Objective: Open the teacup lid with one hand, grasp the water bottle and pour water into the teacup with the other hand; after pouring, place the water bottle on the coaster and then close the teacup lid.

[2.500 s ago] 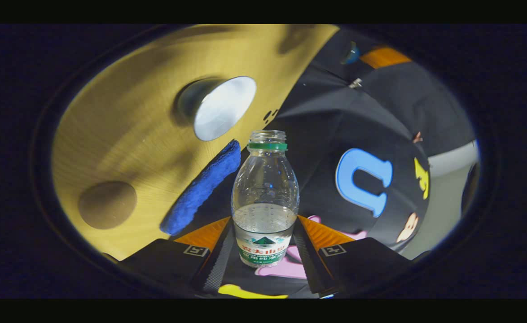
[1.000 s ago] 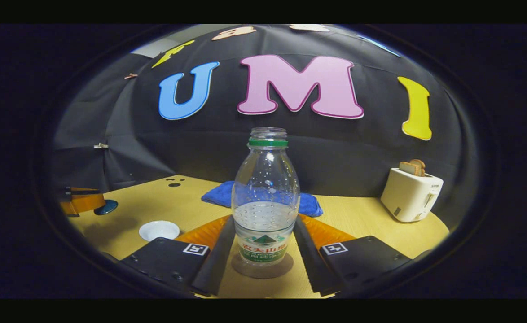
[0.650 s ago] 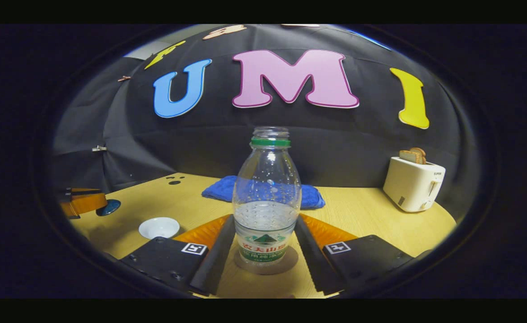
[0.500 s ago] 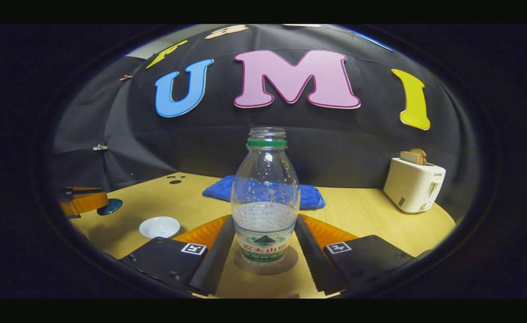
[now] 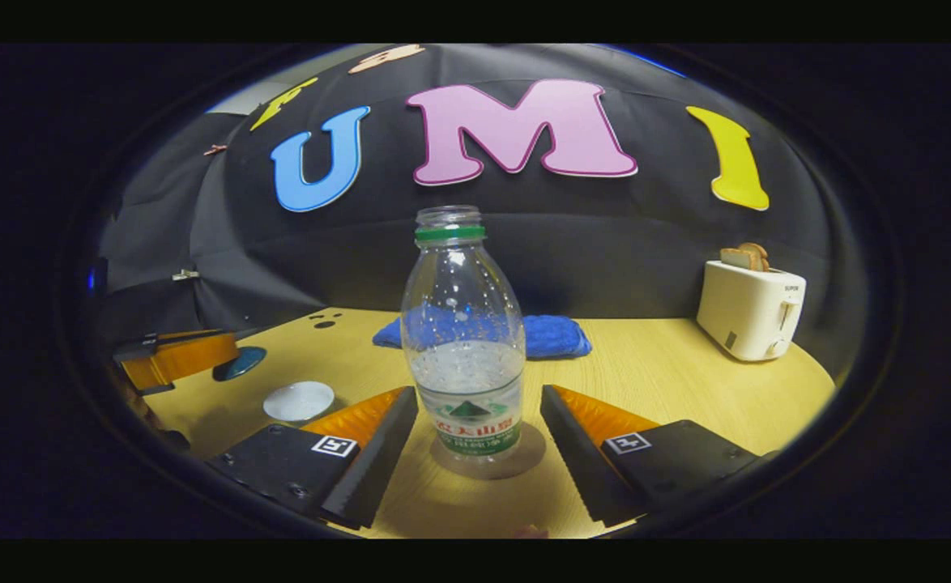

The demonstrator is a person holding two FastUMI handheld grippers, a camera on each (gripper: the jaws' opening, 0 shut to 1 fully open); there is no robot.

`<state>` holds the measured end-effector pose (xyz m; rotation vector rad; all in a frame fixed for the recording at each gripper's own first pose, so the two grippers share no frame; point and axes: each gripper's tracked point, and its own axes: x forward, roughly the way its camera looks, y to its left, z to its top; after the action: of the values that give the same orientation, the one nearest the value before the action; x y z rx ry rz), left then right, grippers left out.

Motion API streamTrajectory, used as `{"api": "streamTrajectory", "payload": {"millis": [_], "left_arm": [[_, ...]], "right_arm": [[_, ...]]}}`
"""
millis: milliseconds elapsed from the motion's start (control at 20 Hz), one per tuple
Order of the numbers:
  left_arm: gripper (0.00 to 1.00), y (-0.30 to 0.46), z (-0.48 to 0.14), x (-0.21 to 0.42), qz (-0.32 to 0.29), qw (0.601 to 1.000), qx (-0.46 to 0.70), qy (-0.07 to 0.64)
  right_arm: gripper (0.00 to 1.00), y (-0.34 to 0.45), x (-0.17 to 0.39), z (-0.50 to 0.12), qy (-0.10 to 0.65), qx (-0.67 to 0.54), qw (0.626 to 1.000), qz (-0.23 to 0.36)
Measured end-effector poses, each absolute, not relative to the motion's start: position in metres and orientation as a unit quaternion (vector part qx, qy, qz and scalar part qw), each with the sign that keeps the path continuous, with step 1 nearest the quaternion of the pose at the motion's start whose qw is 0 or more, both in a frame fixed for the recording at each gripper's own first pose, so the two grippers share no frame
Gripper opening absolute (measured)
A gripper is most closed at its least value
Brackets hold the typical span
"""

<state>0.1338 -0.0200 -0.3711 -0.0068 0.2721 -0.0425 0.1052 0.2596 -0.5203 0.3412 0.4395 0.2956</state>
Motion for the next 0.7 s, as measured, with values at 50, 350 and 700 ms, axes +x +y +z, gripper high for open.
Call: {"api": "streamTrajectory", "payload": {"millis": [50,350,700], "left_arm": [[0.34,-0.023,-0.375,0.136,-0.022,0.99,-0.004,0.138],[0.31,-0.038,-0.407,0.148,-0.028,0.986,0.006,0.166],[0.32,-0.046,-0.433,0.149,-0.033,0.98,0.023,0.195]], "right_arm": [[0.95,0.258,0.099,-0.522,0.221,0.171,0.949,0.144],[0.96,0.243,0.072,-0.523,0.234,0.195,0.943,0.135],[0.98,0.226,0.07,-0.512,0.226,0.205,0.944,0.128]]}}
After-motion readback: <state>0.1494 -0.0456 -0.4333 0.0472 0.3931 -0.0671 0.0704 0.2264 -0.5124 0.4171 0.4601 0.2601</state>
